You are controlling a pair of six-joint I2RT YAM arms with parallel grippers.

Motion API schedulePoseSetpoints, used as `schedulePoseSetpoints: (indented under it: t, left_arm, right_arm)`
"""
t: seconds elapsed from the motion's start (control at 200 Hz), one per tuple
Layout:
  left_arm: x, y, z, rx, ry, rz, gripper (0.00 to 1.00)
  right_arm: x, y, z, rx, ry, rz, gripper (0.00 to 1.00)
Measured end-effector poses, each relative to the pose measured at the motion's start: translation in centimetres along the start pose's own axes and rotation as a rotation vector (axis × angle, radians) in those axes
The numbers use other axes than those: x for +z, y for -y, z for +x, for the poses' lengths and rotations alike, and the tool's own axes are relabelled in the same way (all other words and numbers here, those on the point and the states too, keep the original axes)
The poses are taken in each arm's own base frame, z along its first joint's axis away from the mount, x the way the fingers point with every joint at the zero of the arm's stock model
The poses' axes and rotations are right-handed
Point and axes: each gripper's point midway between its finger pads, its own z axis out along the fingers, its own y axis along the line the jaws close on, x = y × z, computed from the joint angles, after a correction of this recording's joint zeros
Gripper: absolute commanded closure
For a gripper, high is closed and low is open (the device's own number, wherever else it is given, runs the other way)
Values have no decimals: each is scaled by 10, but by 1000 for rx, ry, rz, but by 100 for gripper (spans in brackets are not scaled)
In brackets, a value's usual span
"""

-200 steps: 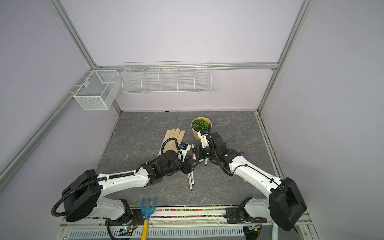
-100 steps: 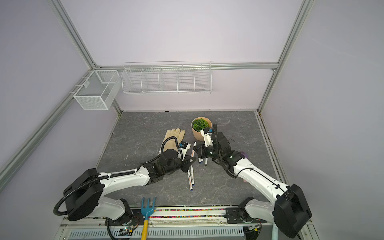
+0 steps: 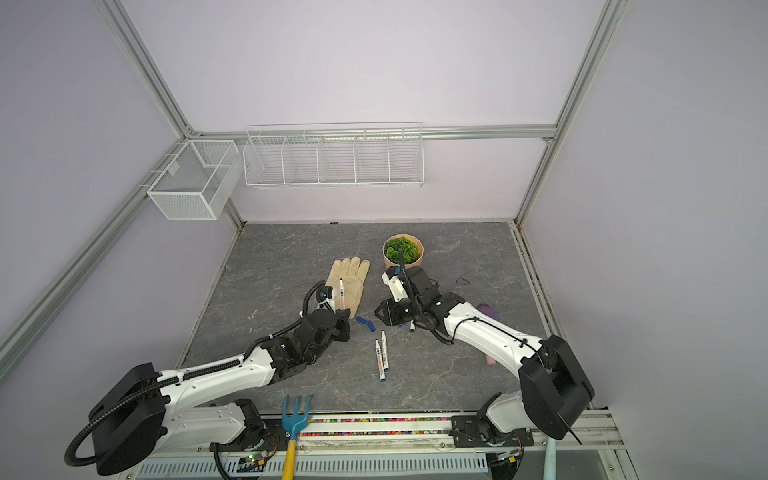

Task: Insert the pens into the pen caps
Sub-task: 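Reach the right gripper to the blue caps by the glove and grasp one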

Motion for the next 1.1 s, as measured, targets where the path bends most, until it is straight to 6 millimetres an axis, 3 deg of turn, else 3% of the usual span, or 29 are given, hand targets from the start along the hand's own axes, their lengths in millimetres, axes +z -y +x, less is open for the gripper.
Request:
schedulePoseSetpoints:
  t: [0.21, 0.445, 0.845, 1.1]
  left_arm:
    - [-13, -37, 7, -49, 17, -131, 100]
    - [-22, -56, 12, -80, 24, -186, 100]
    - [-29, -62, 10, -83, 30, -205, 100]
    - [-30, -63, 11, -80, 26, -209, 100]
  right_arm:
    - [41, -4, 5, -65, -137, 82, 59]
    - [80, 17, 19, -83, -275, 201, 59]
    - [105, 37, 31, -145, -376, 308, 61]
    - [112, 43, 28, -203, -385, 380, 66]
